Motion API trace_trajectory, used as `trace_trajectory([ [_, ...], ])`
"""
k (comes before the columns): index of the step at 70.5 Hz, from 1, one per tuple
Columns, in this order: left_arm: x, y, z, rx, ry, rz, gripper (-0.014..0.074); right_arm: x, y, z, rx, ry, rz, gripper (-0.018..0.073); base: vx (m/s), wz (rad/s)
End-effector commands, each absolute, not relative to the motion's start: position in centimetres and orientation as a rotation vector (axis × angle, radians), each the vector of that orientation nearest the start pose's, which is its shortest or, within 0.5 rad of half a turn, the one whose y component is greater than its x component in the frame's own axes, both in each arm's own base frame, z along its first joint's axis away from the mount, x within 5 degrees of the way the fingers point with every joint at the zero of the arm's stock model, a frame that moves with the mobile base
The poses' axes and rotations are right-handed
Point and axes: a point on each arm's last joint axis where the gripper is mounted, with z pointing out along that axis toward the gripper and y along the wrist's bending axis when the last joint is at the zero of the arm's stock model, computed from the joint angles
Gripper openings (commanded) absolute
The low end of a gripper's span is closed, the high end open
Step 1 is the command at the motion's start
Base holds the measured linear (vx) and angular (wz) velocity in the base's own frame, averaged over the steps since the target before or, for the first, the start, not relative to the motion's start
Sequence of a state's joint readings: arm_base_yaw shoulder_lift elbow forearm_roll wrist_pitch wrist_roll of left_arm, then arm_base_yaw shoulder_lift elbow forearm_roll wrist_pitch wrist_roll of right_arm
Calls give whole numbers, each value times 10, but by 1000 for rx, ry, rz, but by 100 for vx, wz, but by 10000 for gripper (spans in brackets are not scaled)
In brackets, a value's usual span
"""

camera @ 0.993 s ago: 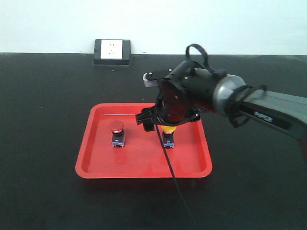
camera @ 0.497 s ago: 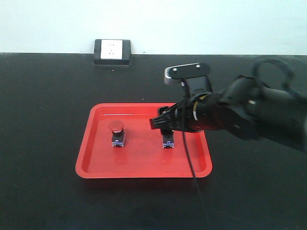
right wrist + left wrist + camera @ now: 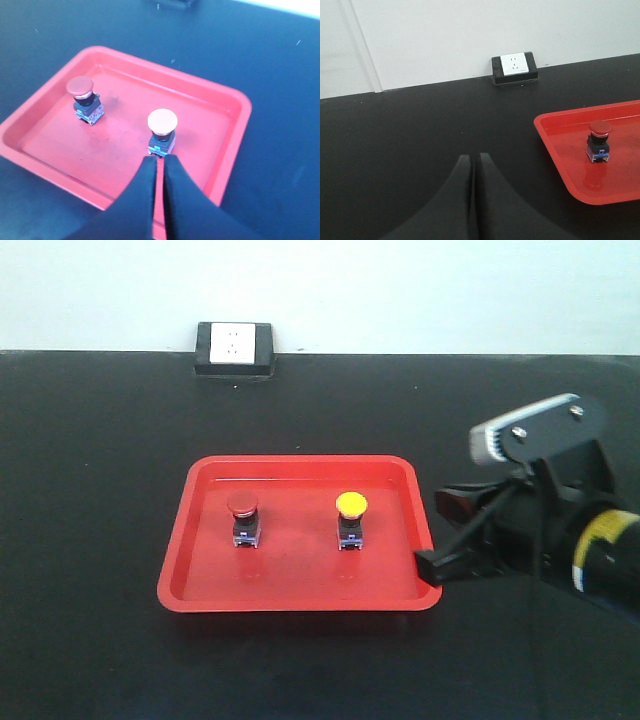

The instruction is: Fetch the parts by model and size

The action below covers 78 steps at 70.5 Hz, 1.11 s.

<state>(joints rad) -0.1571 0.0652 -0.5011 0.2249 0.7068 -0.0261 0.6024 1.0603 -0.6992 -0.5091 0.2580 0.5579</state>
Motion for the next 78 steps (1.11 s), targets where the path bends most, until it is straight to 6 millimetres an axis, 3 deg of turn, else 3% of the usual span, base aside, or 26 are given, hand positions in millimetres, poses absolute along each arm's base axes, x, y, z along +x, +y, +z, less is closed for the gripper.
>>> trace_trajectory([
  [1, 18, 9, 321, 159, 1658, 110, -6, 176, 111, 318, -516, 1854, 319, -9, 0, 0],
  [16, 18, 9, 321, 159, 1658, 108, -6, 140, 90, 308, -529, 1748, 362, -5, 0, 0],
  [43, 18, 9, 321, 158, 1658, 107, -6, 89, 55, 271, -482, 1673, 392, -2, 0, 0],
  [57, 18, 9, 321, 159, 1657, 110, -6, 77, 47, 256, -482, 1639, 389, -2, 0, 0],
  [78, 18, 9, 321, 159, 1657, 110, -6, 76, 45, 256, -480, 1635, 386, -2, 0, 0],
])
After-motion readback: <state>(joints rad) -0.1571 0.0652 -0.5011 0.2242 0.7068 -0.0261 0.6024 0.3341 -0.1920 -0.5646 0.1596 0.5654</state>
